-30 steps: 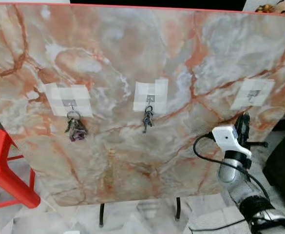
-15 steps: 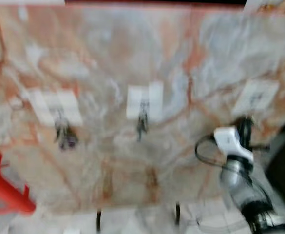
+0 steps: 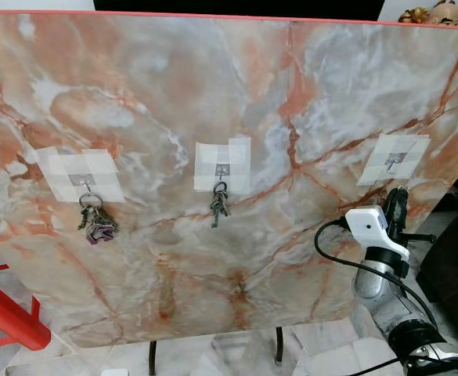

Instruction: Hang keys on a hook

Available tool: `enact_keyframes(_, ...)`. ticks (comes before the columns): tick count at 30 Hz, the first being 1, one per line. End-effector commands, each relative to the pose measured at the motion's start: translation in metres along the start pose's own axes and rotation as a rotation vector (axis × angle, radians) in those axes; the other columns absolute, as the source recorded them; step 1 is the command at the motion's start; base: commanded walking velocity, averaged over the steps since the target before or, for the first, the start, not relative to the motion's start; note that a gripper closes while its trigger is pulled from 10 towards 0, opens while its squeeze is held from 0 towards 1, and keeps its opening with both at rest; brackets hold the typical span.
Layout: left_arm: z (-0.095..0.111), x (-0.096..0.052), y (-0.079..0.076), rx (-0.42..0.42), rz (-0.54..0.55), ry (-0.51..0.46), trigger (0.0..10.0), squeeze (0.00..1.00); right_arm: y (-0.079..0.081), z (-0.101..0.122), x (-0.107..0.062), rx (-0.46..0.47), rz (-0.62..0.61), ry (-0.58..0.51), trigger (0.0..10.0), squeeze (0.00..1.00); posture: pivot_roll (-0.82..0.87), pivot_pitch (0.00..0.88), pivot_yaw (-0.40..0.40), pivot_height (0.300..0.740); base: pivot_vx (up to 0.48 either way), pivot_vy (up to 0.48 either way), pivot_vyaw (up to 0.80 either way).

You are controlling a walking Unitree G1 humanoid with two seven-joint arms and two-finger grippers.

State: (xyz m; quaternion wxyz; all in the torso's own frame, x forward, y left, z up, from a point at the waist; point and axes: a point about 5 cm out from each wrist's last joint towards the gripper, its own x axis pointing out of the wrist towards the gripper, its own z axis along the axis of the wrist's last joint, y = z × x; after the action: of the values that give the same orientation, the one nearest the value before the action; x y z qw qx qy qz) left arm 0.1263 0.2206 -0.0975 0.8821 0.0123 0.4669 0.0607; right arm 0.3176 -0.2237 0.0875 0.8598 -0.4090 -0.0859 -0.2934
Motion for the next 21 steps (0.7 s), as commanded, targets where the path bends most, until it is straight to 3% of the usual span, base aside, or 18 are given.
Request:
enact_keyframes(1,-0.008,-0.001,-0.006,0.014,-0.027,0.036,10.0,0.00,-0.004,0.009,0.008,0.008,-0.029,-0.037,10.0,0.00,0.02,0.000,-0.079,0.740,0.000,0.000,0.00)
enact_keyframes(21,-0.007,-0.001,-0.006,0.016,-0.027,0.034,10.0,0.00,-0.005,0.021,0.016,0.019,-0.039,-0.088,10.0,0.00,0.02,0.000,-0.078,0.740,0.000,0.000,0.00)
